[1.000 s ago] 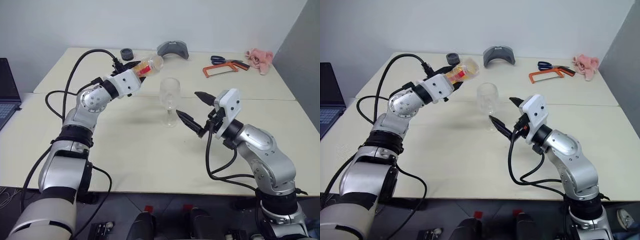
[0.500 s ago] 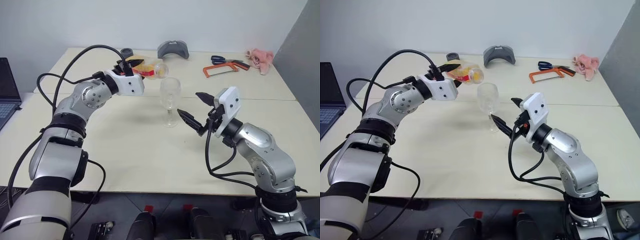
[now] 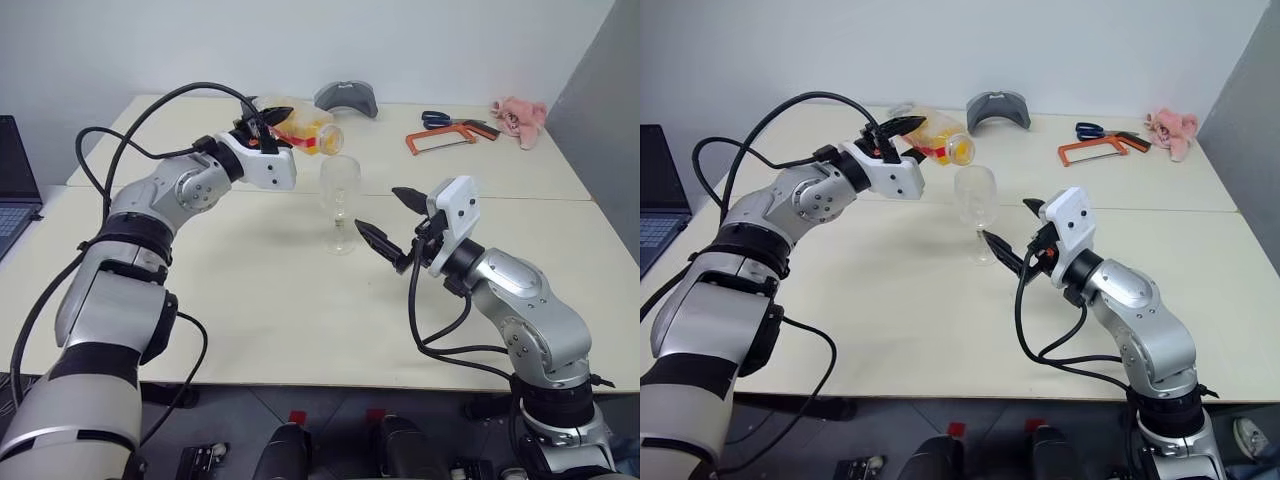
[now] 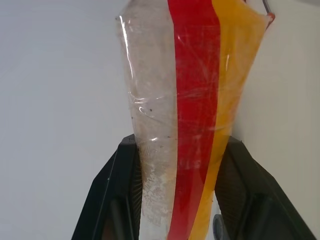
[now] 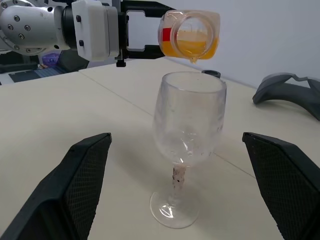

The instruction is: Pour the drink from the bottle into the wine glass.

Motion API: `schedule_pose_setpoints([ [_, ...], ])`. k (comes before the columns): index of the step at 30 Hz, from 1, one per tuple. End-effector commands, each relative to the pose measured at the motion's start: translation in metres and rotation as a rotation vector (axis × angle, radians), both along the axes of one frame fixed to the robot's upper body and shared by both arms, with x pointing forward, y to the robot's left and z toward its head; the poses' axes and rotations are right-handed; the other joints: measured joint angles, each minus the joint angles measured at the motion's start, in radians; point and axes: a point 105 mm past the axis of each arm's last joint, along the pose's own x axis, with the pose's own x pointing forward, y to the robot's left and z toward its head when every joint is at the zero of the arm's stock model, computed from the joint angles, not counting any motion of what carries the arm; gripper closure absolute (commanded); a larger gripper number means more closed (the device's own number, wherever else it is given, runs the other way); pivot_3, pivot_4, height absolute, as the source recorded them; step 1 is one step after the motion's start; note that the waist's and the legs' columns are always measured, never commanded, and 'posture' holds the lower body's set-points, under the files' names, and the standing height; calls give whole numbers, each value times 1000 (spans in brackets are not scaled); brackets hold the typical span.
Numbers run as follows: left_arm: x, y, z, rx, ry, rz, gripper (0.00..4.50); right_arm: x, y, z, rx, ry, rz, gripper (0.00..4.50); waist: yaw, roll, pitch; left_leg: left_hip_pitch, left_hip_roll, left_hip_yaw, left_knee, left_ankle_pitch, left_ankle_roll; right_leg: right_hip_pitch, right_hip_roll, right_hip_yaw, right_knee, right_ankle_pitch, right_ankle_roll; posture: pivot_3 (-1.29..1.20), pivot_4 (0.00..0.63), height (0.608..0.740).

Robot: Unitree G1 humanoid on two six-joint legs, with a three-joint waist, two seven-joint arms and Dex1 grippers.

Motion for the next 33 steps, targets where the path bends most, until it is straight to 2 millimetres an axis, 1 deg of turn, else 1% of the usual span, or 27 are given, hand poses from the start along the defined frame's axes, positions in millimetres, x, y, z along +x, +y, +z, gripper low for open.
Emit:
schedule_pose_setpoints([
  [1,-2,2,27,-8,-92,6,2861,-7,4,12,36,-38,18,0,0,0,0,0,0,0,0,0,0,0,0,0,0,0,0,0,150,740],
  [15,1,3,30,40,-145,39,2861,-9,6,10,24,-38,27,0,0,0,0,0,0,0,0,0,0,0,0,0,0,0,0,0,150,740],
  [24,2,0,33,60,-169,38,2861,-11,8,6,21,-34,28,0,0,0,0,0,0,0,0,0,0,-1,0,0,1,0,0,0,150,740],
  [33,2,2,36,66,-181,44,2861,-12,10,3,19,-29,29,0,0,0,0,0,0,1,0,0,0,-1,0,0,1,0,0,0,150,740],
])
